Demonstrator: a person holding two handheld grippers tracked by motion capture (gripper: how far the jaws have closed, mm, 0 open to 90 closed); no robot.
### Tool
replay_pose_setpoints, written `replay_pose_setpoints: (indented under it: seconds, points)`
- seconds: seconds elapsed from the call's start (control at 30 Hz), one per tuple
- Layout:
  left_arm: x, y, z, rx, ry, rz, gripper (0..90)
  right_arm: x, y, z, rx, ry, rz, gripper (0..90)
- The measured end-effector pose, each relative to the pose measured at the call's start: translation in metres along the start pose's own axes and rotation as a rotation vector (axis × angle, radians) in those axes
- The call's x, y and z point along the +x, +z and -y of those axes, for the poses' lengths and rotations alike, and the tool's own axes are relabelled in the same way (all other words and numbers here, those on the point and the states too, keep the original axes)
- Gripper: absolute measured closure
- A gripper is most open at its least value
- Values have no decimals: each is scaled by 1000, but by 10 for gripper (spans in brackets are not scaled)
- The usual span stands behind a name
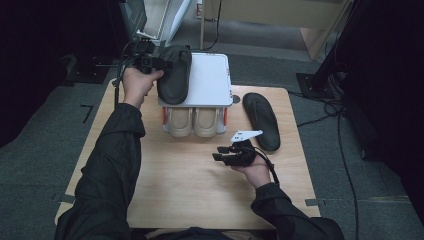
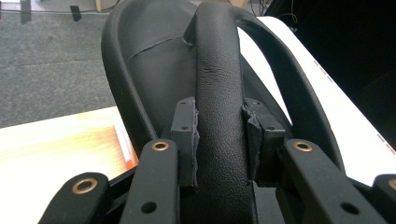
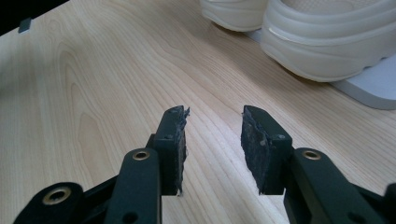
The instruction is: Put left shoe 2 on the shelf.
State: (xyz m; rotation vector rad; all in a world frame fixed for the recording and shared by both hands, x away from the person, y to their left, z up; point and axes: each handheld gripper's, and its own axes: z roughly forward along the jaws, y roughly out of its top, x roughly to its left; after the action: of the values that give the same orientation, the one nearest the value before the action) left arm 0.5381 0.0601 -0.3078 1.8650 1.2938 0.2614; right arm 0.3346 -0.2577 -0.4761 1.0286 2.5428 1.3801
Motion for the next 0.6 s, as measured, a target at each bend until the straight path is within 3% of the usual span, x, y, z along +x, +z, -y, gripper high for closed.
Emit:
replay_pose_setpoints:
  seconds: [0.3,0.6]
  points:
    - [-5,16,3,38,11,16,683,-3,-4,2,-18,0,3,597]
    - [-4,20,4,59,33,18,667,-11,-12,3,-37,17,19,578]
